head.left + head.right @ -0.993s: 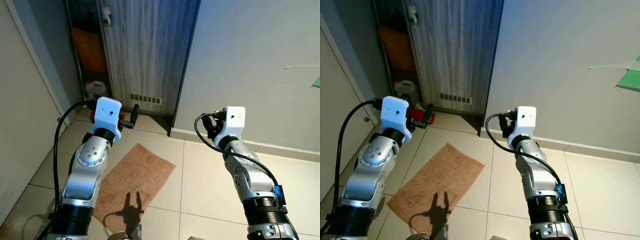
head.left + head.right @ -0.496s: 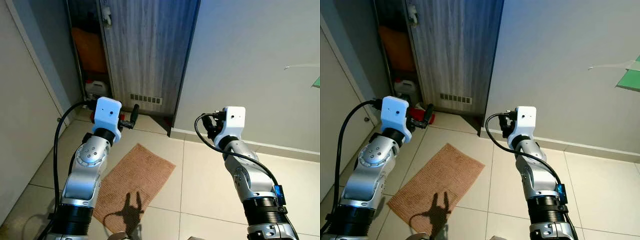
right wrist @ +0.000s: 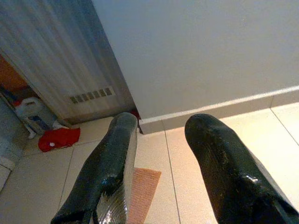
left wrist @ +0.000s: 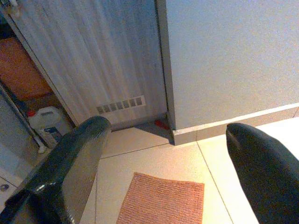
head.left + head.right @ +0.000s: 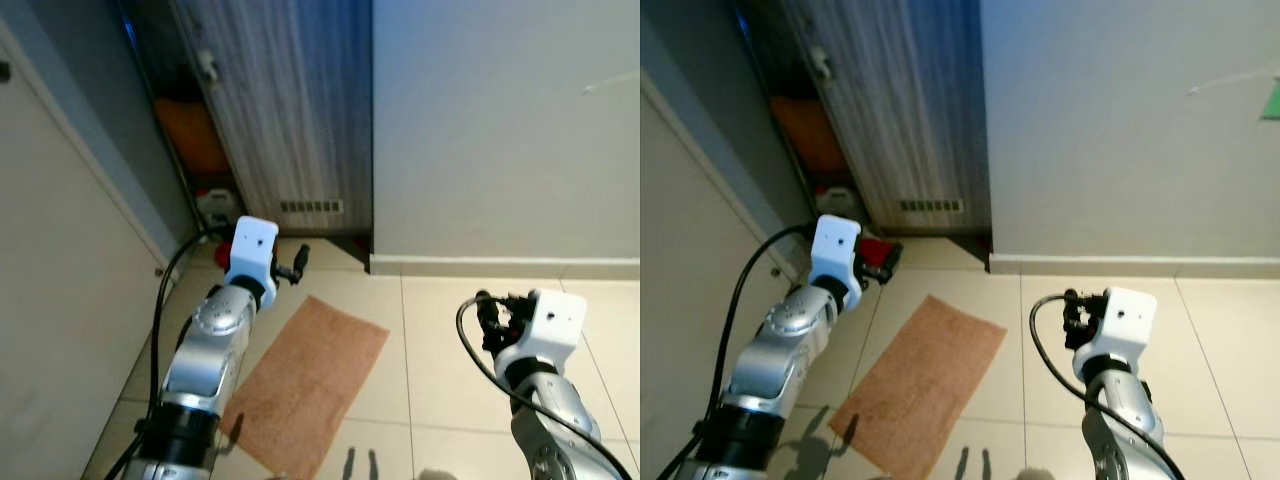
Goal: Hang keys on a hook
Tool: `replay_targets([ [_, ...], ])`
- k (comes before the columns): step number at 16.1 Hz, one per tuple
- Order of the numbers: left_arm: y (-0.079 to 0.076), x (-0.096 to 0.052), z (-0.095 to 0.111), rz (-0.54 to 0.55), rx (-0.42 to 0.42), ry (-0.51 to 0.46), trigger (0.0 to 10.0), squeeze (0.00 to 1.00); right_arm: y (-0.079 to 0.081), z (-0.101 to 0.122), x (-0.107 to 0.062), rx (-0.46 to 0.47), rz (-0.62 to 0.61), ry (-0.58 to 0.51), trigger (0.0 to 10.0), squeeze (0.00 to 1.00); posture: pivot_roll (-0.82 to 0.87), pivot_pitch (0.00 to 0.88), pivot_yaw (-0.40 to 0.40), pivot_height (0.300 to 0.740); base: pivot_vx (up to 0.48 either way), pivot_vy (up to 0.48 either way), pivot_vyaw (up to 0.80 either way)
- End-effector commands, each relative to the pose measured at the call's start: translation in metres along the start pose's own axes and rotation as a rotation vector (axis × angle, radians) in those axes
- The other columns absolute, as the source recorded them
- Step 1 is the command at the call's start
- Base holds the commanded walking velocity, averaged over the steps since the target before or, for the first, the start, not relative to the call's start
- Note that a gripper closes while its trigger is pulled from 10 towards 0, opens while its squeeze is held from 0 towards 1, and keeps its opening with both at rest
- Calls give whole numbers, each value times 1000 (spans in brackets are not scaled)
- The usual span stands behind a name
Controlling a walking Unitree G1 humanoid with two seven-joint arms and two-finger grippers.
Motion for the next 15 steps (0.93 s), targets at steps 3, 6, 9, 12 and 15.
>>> replay_targets([
  [3,21,-6,1,81,-16,1,10000,0,17,13,0,-19,73,-17,10000,0,-138,0,130,718,0,0,0],
  [6,66,-32,12,316,-96,-91,10000,0,38,58,21,-83,211,-193,10000,0,-24,0,-8,718,0,0,0],
  [9,77,-51,10,387,-63,-108,10000,0,53,72,34,-146,299,-251,10000,0,43,0,-101,718,0,0,0],
  [12,65,-60,4,360,13,-104,10000,90,56,57,47,-119,331,-189,10000,1000,85,0,-157,718,0,0,0],
  [15,55,-58,9,284,-24,-116,10000,1000,50,32,46,-109,289,-121,10000,1000,73,0,-123,718,0,0,0],
])
Point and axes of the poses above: a point about 5 cm out from each wrist's last joint towards the gripper, its own x axis pointing out of the wrist towards the gripper, its own z axis along the axis of the wrist's last joint, y = z × x, the point moved 5 cm from there along x, pointing out of the wrist towards the gripper, and after that the axes turned 15 degrees about -x, right-handed, at the moved point
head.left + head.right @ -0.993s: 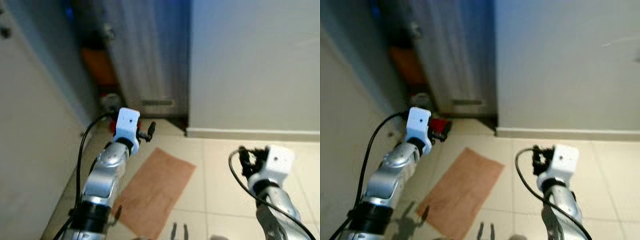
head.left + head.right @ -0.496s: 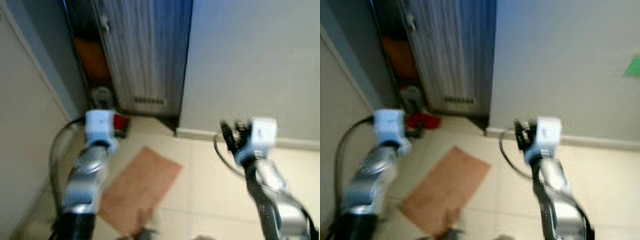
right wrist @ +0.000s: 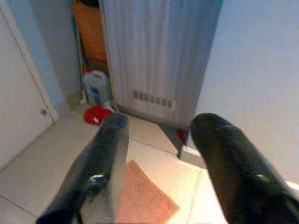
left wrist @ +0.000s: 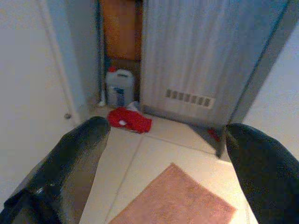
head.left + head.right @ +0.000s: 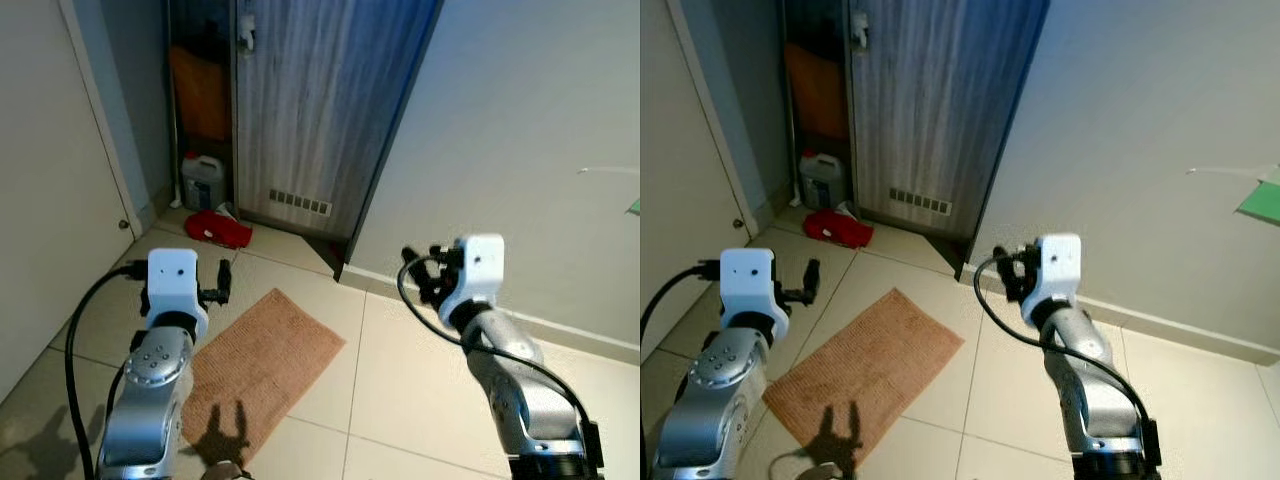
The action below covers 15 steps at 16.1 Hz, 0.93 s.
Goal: Hang keys on a hook
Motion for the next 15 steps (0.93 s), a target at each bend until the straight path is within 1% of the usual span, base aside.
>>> replay_targets([
  [1,-10,4,8,-48,-17,-19,10000,1000,-14,-8,-5,-34,-68,25,10000,1000,65,0,-106,718,0,0,0],
  [3,-9,8,12,-43,-16,-27,10000,1000,-20,-18,-8,-40,-118,77,10000,1000,60,0,-77,718,0,0,0],
  [4,-11,8,16,-49,-28,-41,10000,1000,-22,-17,-9,12,-132,66,10000,1000,62,0,-72,718,0,0,-712],
  [5,-11,9,17,-50,-36,-46,10000,1000,-22,-16,-9,28,-134,61,10000,1000,62,0,-70,718,0,0,-712],
  [6,-10,10,18,-37,-43,-33,10000,667,-18,-10,-7,24,-117,39,10000,0,67,0,-68,718,0,0,-744],
  [7,-11,9,19,-48,-76,-29,10000,0,-14,-6,-6,3,-100,22,10000,0,67,0,-69,718,0,0,-750],
  [8,-13,9,20,-62,-79,-29,10000,0,-12,-3,-5,-29,-92,13,10000,0,68,0,-69,718,0,0,-750],
  [9,-12,10,20,-50,-39,-36,10000,0,-10,0,-4,-61,-93,3,10000,0,61,0,-64,718,0,0,-763],
  [10,-13,10,23,-50,-5,-64,10000,0,-12,2,-4,-68,-99,-1,10000,0,60,0,-64,718,0,0,-775],
  [11,-13,11,24,-51,6,-74,10000,0,-12,3,-4,-64,-100,-4,10000,0,55,0,-64,718,0,0,-800],
  [12,-19,8,22,-84,3,-98,10000,0,-11,4,-5,-76,-93,-11,10000,0,49,0,-68,718,0,0,-800],
  [14,-23,7,21,-103,12,-92,10000,0,-10,3,-6,-96,-84,-10,10000,0,52,0,-74,718,0,0,-800],
  [15,-24,5,21,-117,21,-90,10000,0,-10,0,-7,-89,-83,-1,10000,0,53,0,-78,718,0,0,-800],
])
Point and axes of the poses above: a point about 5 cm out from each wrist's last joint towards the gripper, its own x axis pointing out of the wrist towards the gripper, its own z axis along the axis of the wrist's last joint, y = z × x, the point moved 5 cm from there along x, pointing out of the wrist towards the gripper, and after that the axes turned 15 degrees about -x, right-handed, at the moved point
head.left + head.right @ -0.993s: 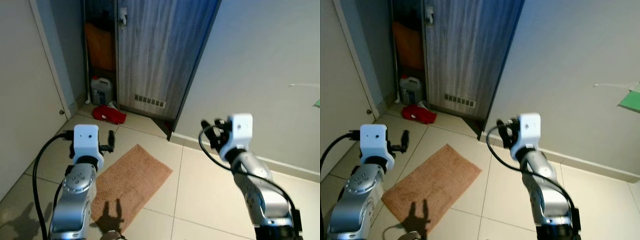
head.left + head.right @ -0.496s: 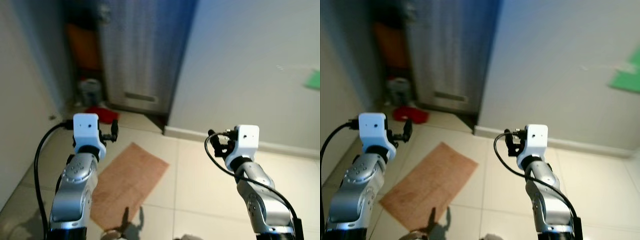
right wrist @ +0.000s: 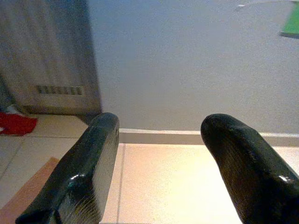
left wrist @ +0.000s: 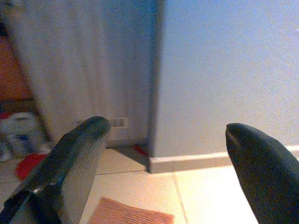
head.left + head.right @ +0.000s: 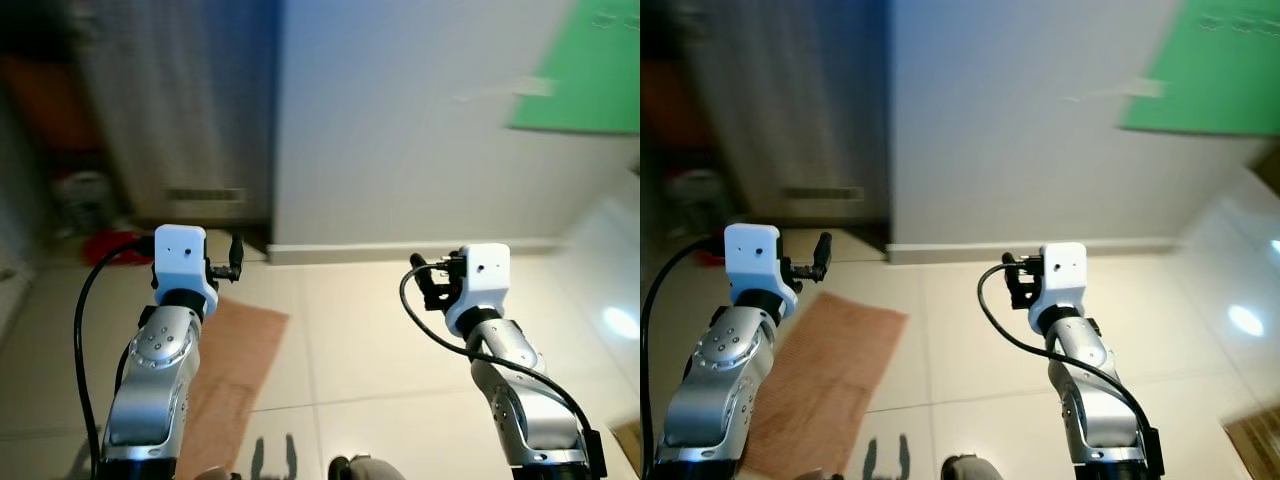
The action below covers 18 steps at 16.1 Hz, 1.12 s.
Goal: Hang keys on a hook
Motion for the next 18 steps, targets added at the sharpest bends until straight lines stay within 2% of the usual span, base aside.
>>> replay_targets([
  [1,-7,-2,2,-40,12,-7,10000,0,-4,-3,-3,-3,-23,11,10000,0,55,0,-83,718,0,0,-800],
  [4,-11,1,8,-80,18,-22,10000,0,-4,-5,-5,3,-29,10,10000,0,46,0,-58,718,0,0,-800],
  [8,-25,12,12,-164,26,-27,10000,0,-12,-3,-10,11,-86,-2,10000,0,18,0,-17,718,295,0,-800],
  [13,-33,12,8,-192,21,-18,10000,0,-19,-1,-10,-32,-119,0,10000,0,10,0,-21,718,349,0,-800],
  [18,-38,16,3,-208,2,-5,10000,0,-29,-3,-10,-54,-155,17,10000,0,-9,0,-18,718,352,0,-80],
])
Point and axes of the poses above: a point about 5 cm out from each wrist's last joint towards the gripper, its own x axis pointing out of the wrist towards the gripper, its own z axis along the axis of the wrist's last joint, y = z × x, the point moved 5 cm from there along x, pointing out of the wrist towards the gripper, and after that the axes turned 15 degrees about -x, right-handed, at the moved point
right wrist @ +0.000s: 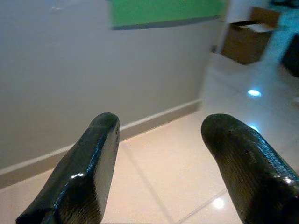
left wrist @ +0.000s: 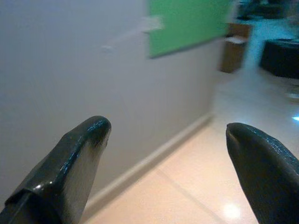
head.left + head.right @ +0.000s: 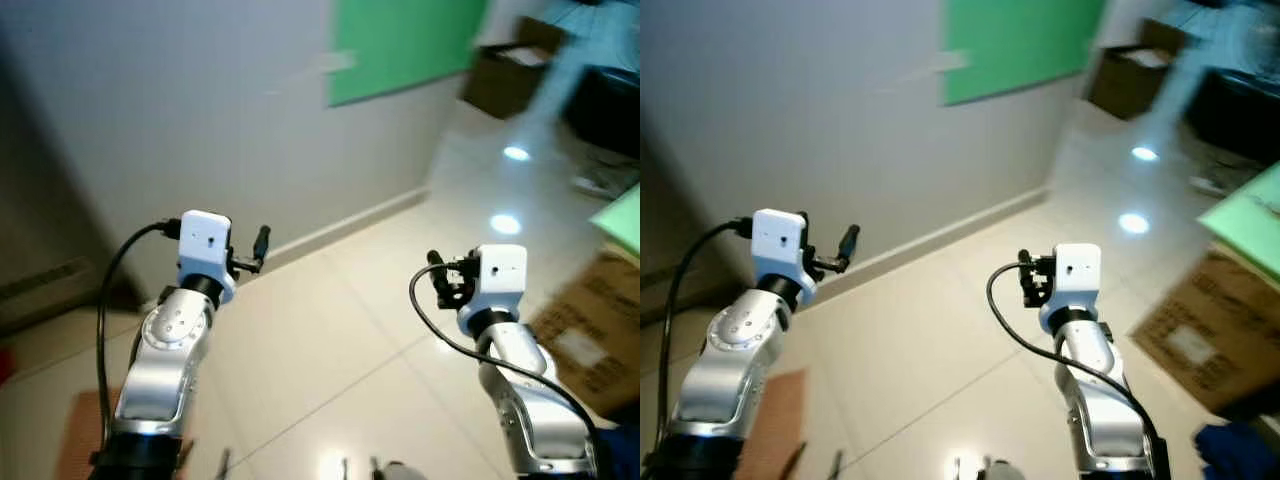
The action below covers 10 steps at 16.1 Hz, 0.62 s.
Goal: Hang keys on a hook
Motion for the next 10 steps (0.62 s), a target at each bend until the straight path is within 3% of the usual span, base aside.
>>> replay_targets([
  [1,-6,-2,-2,-24,0,-4,10000,0,-8,-2,-2,7,-36,14,10000,0,-12,0,-20,718,364,0,0],
  [2,-7,-3,-4,-24,-8,-2,10000,0,-10,-2,-2,15,-40,17,10000,0,-18,0,-21,718,368,0,-800],
  [6,-6,1,-5,-21,-8,1,10000,0,-12,0,1,10,-46,7,10000,0,-23,0,-17,718,368,0,0],
  [10,-4,9,5,-19,-4,-26,10000,0,-13,8,8,10,-47,-13,10000,0,-21,0,-22,718,369,0,-800],
])
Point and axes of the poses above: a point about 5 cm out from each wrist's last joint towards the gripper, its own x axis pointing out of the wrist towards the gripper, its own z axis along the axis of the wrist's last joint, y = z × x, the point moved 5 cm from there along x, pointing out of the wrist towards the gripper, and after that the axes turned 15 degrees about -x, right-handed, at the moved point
